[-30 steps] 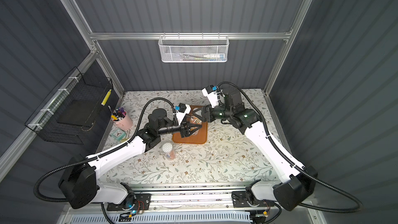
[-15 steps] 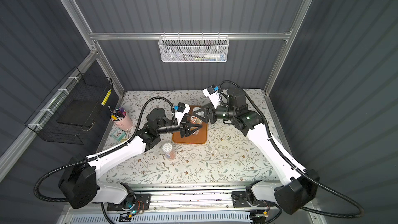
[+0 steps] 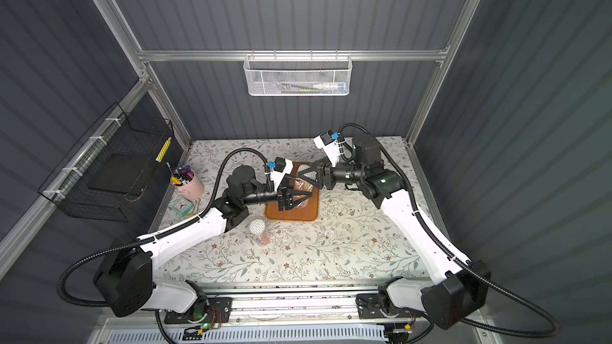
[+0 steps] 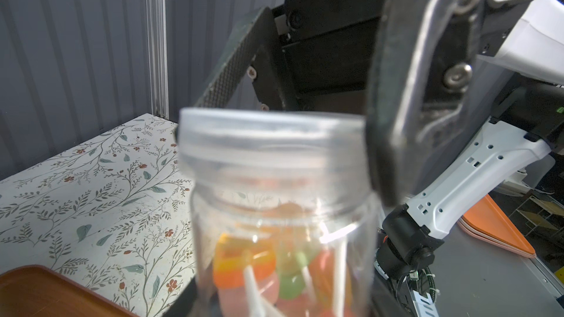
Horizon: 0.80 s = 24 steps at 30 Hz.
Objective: Pour the candies out of the jar
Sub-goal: Unscrew the lid from the jar.
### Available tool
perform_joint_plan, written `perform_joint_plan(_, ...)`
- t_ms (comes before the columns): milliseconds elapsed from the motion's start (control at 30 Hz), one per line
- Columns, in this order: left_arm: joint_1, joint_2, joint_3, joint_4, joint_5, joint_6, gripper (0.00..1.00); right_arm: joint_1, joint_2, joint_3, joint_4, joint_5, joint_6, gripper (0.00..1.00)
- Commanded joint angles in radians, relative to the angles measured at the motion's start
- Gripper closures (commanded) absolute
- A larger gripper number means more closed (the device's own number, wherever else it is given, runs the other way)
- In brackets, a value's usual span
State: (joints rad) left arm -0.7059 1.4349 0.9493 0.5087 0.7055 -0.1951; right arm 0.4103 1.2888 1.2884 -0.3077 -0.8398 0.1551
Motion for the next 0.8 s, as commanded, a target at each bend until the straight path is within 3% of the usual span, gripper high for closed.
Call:
perform_joint_plan(0, -0.003, 0.004, 0.038, -0.014, 0.062, -0.014, 1.0, -0.019, -0.016, 0.038, -0.003, 0.019, -0.079, 0.44)
perform_joint_plan(233, 0.005, 0.019, 0.061, 0.023, 0.165, -0.063, 1.0, -0.066, 0.047, 0.116, -0.027, -0.213, -0.102, 0.43)
perform_joint_plan(333, 0.037, 0.045, 0.046, 0.156, 0.231, -0.178, 1.0, -0.075, 0.045, 0.127, -0.013, -0.24, -0.102, 0.43)
perform_joint_plan(433, 0.074, 0.081, 0.023, 0.354, 0.271, -0.341, 1.0, -0.082, 0.035, 0.129, -0.012, -0.242, -0.109, 0.43)
perform_joint_plan(500, 0.083, 0.097, 0.022, 0.4, 0.278, -0.381, 1.0, -0.087, 0.033, 0.129, -0.009, -0.242, -0.109, 0.43)
perform_joint_plan(767, 0.083, 0.108, 0.048, 0.323, 0.276, -0.336, 1.0, -0.093, 0.027, 0.097, 0.059, -0.136, -0.076, 0.45)
